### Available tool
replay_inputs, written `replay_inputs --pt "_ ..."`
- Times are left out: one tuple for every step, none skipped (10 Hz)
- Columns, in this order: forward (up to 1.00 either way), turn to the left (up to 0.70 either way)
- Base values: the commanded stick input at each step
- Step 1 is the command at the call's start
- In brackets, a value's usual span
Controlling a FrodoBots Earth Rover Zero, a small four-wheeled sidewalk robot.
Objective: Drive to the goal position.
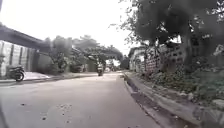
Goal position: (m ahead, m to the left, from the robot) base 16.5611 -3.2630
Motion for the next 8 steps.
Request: replay_inputs --pt "0.70 0.00" --pt "0.70 0.00" --pt "0.70 0.00" --pt "0.70 0.00" --pt "0.70 0.00" --pt "0.70 0.00" --pt "0.70 0.00" --pt "0.70 0.00"
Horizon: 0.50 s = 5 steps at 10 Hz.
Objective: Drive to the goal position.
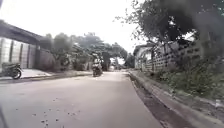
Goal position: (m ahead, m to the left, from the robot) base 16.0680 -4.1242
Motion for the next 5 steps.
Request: replay_inputs --pt "0.70 0.00" --pt "0.70 0.00" --pt "0.70 0.00" --pt "0.70 0.00" --pt "0.70 0.00"
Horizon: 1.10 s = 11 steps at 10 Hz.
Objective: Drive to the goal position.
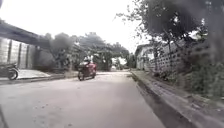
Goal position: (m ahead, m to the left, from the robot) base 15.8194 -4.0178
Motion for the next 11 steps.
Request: replay_inputs --pt "0.70 -0.14" --pt "0.70 -0.28" --pt "0.70 -0.34" --pt "0.70 -0.34" --pt "0.70 -0.30" --pt "0.70 -0.08" --pt "0.70 0.00" --pt "0.70 0.00" --pt "0.70 0.00" --pt "0.70 0.00" --pt "0.70 0.00"
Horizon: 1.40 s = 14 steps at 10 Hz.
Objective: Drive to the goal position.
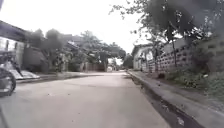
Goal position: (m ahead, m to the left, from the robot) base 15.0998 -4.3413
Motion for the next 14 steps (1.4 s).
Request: replay_inputs --pt "0.70 0.00" --pt "0.70 0.00" --pt "0.70 -0.02" --pt "0.70 -0.05" --pt "0.70 -0.35" --pt "0.70 -0.35" --pt "0.70 -0.35" --pt "0.70 -0.35" --pt "0.70 -0.35" --pt "0.70 -0.35" --pt "0.70 -0.25" --pt "0.70 -0.04" --pt "0.70 0.00" --pt "0.70 0.00"
